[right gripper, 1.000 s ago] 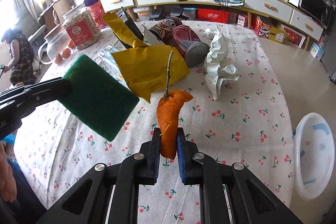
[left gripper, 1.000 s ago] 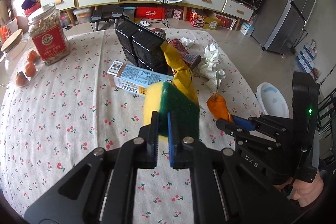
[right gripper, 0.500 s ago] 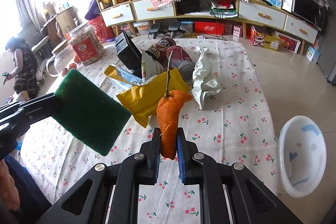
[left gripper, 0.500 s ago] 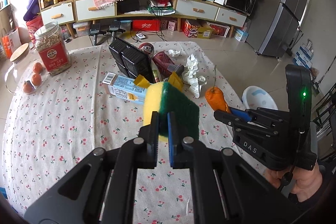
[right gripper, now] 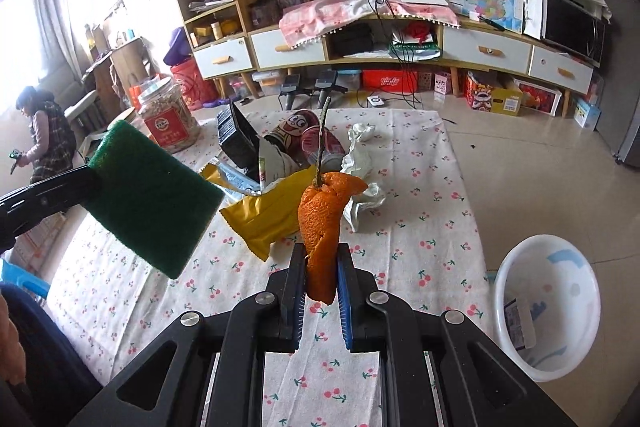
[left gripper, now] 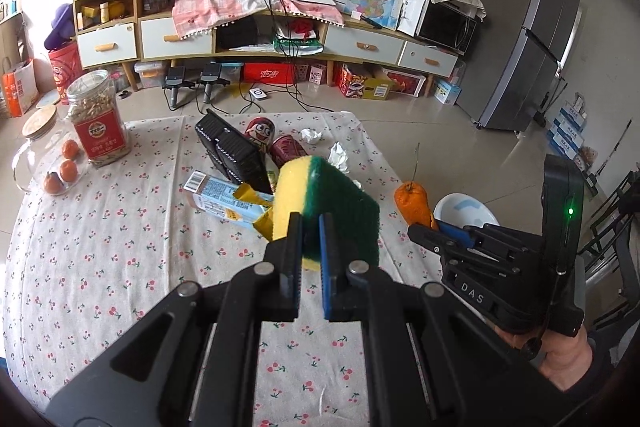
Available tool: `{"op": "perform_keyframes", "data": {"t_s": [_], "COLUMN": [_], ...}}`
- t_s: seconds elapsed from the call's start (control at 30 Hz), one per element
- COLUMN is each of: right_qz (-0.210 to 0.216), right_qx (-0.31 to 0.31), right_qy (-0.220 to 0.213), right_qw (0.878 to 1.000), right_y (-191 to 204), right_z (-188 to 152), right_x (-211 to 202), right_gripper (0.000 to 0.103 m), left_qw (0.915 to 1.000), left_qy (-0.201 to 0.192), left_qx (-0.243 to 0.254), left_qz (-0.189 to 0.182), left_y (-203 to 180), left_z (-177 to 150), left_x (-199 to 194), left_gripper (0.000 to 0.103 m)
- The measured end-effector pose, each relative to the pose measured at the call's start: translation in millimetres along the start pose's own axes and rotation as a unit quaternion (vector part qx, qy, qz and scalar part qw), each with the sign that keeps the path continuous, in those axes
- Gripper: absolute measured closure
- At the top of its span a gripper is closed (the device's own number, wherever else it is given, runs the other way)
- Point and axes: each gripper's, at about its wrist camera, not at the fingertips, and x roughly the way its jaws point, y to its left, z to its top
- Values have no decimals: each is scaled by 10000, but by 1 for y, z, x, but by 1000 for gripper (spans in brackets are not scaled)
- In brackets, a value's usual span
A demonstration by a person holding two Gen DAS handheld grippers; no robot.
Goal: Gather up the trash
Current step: 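Open the left tool over the basin to drop the sponge while the right tool drops the peel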
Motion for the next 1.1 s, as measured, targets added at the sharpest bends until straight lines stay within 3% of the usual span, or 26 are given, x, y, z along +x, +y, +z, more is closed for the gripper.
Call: {"op": "perform_keyframes", "data": {"t_s": [0.33,0.53,0.8,1.1], "right_qz": [-397,-824,-1311,-1314], "right_qx": [16,575,2034,2411], "right_qy": [-69,184,449,836], "right_qw": [9992,9948,9692,9579], "right_y": [-34,-93,-215,-256], "right_z": [4,4,-18,-38], "right_x": [-18,-26,-49,-42], "right_gripper": [88,88,88,88], "left_qw": [9987,9969,9901,9780], "left_qy": [99,223,657,1355], "left_qx": [306,310,508,826], "left_qz": [-402,-684,-1135,-1357], "left_y": [-53,-87,-154,-216], "left_z": [13,25,14,-14], "left_x": [33,63,117,181], "left_gripper": [94,94,94,94]}}
